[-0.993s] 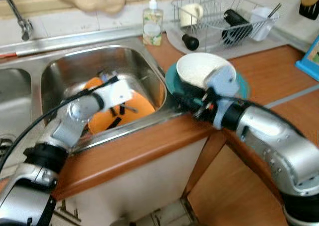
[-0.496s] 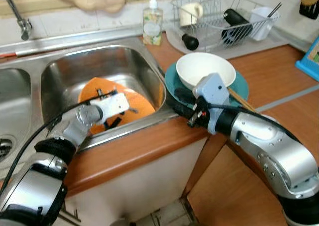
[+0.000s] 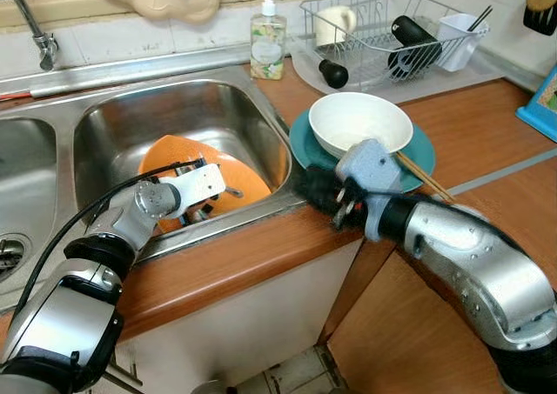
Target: Kitchen organization
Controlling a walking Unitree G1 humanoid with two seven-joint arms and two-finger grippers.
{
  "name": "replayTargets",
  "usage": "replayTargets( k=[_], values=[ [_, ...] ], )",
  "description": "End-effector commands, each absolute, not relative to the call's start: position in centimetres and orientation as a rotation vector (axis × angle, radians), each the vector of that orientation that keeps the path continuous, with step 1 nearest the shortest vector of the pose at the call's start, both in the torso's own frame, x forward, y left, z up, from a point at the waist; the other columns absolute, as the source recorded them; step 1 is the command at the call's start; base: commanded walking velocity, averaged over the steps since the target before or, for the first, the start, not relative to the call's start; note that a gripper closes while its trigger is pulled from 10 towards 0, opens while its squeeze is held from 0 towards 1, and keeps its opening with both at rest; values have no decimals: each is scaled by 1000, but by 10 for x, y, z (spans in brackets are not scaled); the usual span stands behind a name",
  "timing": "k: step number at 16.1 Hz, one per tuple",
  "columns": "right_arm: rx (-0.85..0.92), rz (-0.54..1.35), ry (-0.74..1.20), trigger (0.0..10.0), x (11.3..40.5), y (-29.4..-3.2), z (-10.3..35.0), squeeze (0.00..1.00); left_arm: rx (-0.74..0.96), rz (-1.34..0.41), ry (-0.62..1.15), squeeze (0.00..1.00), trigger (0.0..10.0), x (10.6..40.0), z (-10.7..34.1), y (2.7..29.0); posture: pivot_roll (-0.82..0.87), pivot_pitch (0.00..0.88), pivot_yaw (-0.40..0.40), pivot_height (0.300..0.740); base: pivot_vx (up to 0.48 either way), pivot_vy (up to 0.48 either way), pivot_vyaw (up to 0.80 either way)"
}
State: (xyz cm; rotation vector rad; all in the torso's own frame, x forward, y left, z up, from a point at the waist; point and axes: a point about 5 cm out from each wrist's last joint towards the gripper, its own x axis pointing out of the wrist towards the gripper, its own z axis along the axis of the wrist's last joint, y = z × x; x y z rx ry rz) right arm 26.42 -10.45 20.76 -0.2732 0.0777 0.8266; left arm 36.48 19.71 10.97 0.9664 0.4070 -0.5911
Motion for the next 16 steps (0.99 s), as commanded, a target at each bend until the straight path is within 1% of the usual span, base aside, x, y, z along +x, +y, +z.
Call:
replayTargets(
  k=[1,2,3,5,6,7,10,11,12,14,15,16],
  values=[
    [-264,743,37,10000,274,-114,218,0,917,-560,329,1000,10000,370,123,193,-179,0,21,740,0,0,0],
    [-251,671,29,10000,283,-122,222,0,850,-537,272,643,10000,373,129,190,-179,0,21,740,0,0,0],
    [-233,594,29,10000,291,-130,225,0,763,-519,211,0,10000,374,136,187,-174,0,18,740,0,0,0],
    [-215,483,41,10000,304,-146,229,0,638,-513,119,0,10000,373,146,181,-172,0,13,740,0,0,0],
    [-175,383,50,10000,317,-165,236,863,485,-532,9,0,10000,368,157,174,-165,0,5,740,0,0,0],
    [-156,356,49,10000,321,-170,239,1000,441,-544,-23,0,10000,365,160,172,-165,0,5,740,0,0,0],
    [-142,302,63,10000,332,-184,244,1000,369,-580,-94,0,10000,353,167,167,-159,0,-1,740,0,0,0],
    [-120,256,95,10000,339,-194,243,1000,316,-611,-127,1000,10000,344,172,163,-154,0,-7,740,0,0,0],
    [-110,242,105,10000,342,-198,243,1000,304,-624,-129,1000,10000,342,172,162,-154,0,-7,740,0,0,0],
    [-64,201,160,10000,351,-214,239,1000,297,-696,-131,1000,10000,325,173,155,-154,0,-7,740,0,0,0],
    [-33,189,182,10000,353,-219,238,1000,294,-718,-120,941,10000,320,173,154,-154,0,-7,740,0,0,0],
    [-21,186,192,10000,354,-220,237,1000,292,-726,-114,941,10000,317,173,153,-154,0,-7,740,0,0,0]
  ],
)
